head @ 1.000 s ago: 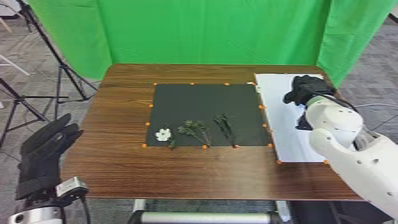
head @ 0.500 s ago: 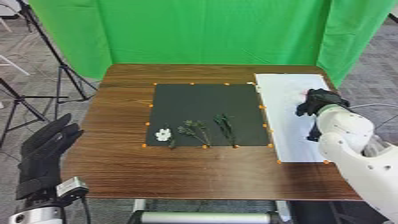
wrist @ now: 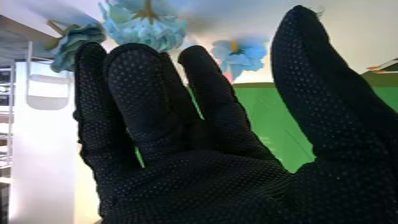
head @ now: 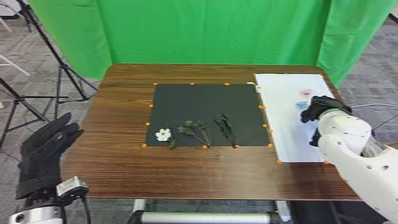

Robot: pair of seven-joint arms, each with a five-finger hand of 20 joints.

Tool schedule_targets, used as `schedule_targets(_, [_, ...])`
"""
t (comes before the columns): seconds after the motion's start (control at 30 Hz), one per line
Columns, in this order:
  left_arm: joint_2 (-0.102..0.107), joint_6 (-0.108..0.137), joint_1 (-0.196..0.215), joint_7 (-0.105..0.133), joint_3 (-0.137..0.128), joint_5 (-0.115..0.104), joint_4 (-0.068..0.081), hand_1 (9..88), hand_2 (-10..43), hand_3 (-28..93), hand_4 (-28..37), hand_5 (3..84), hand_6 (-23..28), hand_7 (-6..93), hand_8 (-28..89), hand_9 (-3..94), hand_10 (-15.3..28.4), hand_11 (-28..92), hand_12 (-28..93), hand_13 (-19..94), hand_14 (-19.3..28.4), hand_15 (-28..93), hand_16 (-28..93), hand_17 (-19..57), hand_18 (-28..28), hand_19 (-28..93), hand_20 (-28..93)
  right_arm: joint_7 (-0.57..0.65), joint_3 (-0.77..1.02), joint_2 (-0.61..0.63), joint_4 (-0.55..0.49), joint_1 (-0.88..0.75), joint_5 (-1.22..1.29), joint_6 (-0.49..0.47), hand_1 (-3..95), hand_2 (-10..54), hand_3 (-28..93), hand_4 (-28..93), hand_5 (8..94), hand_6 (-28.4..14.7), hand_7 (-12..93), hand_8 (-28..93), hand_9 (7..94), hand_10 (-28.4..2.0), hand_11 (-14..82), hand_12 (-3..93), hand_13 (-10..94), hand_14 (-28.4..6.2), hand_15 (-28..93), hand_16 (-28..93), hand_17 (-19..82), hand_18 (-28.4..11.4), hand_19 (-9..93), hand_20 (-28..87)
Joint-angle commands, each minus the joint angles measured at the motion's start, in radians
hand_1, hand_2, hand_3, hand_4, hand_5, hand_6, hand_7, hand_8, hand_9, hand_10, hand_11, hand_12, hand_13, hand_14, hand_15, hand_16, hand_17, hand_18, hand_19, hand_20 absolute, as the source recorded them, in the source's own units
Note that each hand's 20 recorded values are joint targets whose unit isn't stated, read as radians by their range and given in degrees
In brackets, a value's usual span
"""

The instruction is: Arrange flowers

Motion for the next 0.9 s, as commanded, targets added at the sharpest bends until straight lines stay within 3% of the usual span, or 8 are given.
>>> schedule_targets(0.03, [0.011, 0.005, 0.016, 0.01, 0.004, -0.015, -0.002, 26.5, 4.0, 83, -16.9, 40.7, 10.0, 17.9, -11, 37.1, 20.0, 37, 8, 25, 27.1, 63, -16, -9.0, 21.7, 57, 2, 0.032, -0.021, 0.024, 0.011, 0.003, -0.013, 0.017, 33.7, -5.7, 83, -24, 47.0, -10.9, 15, -9, 48.2, -23.3, 20.1, 16.1, 60, -14.4, 81, 12, 28, -22.1, 85, -3])
schedule_targets(0.23, [0.004, 0.001, 0.013, 0.003, 0.001, -0.003, -0.004, 26.5, 4.0, 83, -16.9, 40.7, 10.0, 18.0, -11, 37.1, 20.0, 37, 8, 25, 27.1, 63, -16, -9.0, 21.7, 57, 2, 0.046, -0.031, 0.038, -0.001, 0.0, -0.03, 0.035, 34.9, -5.7, 83, -25, 47.8, -10.6, 15, -10, 50.0, -23.1, 20.2, 15.9, 62, -14.3, 82, 12, 29, -22.0, 86, -5])
schedule_targets(0.27, [0.009, 0.005, 0.014, 0.009, 0.003, -0.01, -0.004, 26.5, 4.0, 83, -17.0, 40.7, 10.0, 18.0, -11, 37.1, 19.9, 37, 8, 25, 27.1, 63, -16, -9.0, 21.7, 57, 2, 0.044, -0.029, 0.038, -0.005, -0.002, -0.047, 0.037, 34.9, -5.7, 83, -24, 47.8, -10.6, 15, -10, 50.1, -23.1, 20.2, 15.9, 62, -14.3, 82, 12, 29, -22.1, 87, -5])
schedule_targets(0.43, [0.001, 0.001, 0.015, 0.0, 0.004, -0.004, -0.005, 26.5, 3.9, 84, -16.9, 40.6, 10.0, 17.9, -11, 37.1, 20.0, 37, 8, 25, 27.1, 63, -16, -9.0, 21.8, 58, 2, 0.033, -0.048, 0.052, -0.02, 0.007, -0.08, 0.082, 35.1, -6.1, 82, -24, 47.8, -10.7, 15, -10, 49.8, -23.4, 20.1, 15.8, 62, -14.3, 81, 12, 30, -22.1, 87, -7])
schedule_targets(0.53, [0.012, 0.007, 0.013, 0.011, 0.01, -0.014, -0.004, 26.5, 4.0, 83, -17.0, 40.6, 10.0, 17.9, -11, 37.1, 20.0, 37, 8, 25, 27.1, 63, -16, -9.0, 21.7, 58, 2, 0.04, -0.044, 0.058, -0.037, 0.006, -0.082, 0.094, 34.6, -6.4, 82, -24, 47.7, -10.9, 14, -10, 49.1, -24.0, 19.5, 15.8, 62, -14.4, 81, 12, 30, -22.1, 88, -8])
schedule_targets(0.67, [0.004, 0.004, 0.016, 0.004, 0.002, -0.005, -0.007, 26.5, 4.0, 83, -17.0, 40.7, 10.0, 17.9, -11, 37.1, 20.0, 37, 8, 25, 27.1, 63, -16, -9.0, 21.7, 58, 2, 0.051, -0.006, 0.044, -0.063, -0.017, -0.086, 0.028, 34.4, -6.7, 82, -24, 47.6, -11.1, 14, -9, 48.8, -24.4, 19.1, 15.8, 62, -14.7, 81, 13, 30, -22.7, 88, -8])
schedule_targets(0.8, [-0.017, -0.006, 0.021, -0.013, -0.009, 0.014, -0.009, 26.4, 4.0, 84, -16.9, 40.7, 10.0, 17.9, -11, 37.1, 20.0, 37, 8, 25, 27.2, 63, -16, -9.0, 21.7, 57, 2, 0.068, 0.022, 0.03, -0.081, -0.037, -0.083, -0.037, 34.4, -7.0, 81, -24, 47.9, -11.6, 13, -9, 49.2, -25.0, 18.3, 15.7, 62, -15.0, 81, 13, 31, -23.5, 89, -9])
schedule_targets(0.9, [-0.01, -0.001, 0.026, -0.006, -0.007, 0.007, -0.011, 26.5, 4.0, 84, -16.9, 40.7, 10.0, 17.9, -11, 37.1, 19.9, 37, 8, 25, 27.0, 63, -16, -9.0, 21.7, 57, 2, 0.075, 0.043, 0.022, -0.089, -0.053, -0.073, -0.068, 34.7, -7.1, 81, -24, 48.1, -11.9, 13, -9, 49.2, -25.3, 17.8, 15.6, 63, -15.2, 81, 13, 31, -23.8, 90, -10])
